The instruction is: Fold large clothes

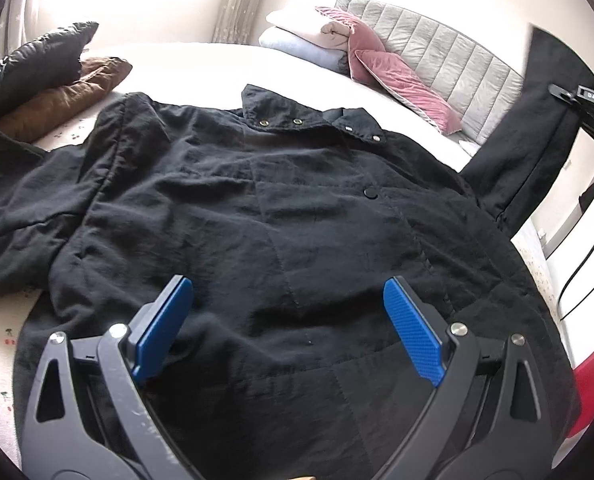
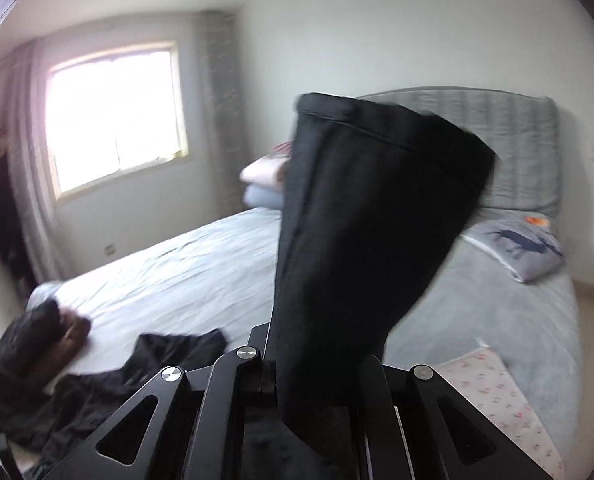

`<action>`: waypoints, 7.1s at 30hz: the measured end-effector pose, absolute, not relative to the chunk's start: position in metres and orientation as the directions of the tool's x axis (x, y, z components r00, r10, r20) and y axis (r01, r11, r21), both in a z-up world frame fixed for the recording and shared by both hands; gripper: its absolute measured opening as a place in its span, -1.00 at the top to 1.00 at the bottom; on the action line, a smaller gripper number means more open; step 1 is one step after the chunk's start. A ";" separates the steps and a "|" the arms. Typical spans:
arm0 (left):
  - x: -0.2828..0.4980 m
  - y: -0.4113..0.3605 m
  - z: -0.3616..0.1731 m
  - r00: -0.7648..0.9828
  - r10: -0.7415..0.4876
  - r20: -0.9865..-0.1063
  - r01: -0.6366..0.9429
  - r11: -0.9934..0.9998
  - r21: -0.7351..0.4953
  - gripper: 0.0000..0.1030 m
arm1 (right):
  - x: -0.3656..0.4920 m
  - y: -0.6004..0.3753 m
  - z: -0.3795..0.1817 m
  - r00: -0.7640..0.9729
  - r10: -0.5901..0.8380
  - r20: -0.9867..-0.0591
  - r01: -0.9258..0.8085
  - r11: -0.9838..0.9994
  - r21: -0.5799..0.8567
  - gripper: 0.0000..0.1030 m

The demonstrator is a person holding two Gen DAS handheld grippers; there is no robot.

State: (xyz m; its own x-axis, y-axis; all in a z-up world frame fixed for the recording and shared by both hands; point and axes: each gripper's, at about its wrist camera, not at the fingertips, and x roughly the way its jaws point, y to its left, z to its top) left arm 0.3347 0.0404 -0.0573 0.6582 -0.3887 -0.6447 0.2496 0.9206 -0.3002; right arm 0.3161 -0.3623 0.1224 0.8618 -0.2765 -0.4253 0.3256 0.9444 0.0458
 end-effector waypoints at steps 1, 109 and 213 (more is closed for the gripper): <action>0.335 0.043 -0.056 0.658 -0.395 -0.641 0.248 0.918 -0.310 -0.87 | 0.328 -0.346 0.117 0.862 -0.240 -0.446 0.288 0.957 0.042 0.82; 0.340 0.189 0.185 0.985 0.049 -0.165 -0.093 0.956 -0.276 0.79 | 0.313 -0.331 -0.072 0.748 0.000 -0.663 0.164 0.969 0.185 -0.72; 0.122 0.148 0.057 0.554 -0.246 -0.796 0.299 0.950 -0.085 -0.94 | 0.026 -0.297 0.054 0.579 -0.007 -0.815 0.085 0.995 0.052 -0.82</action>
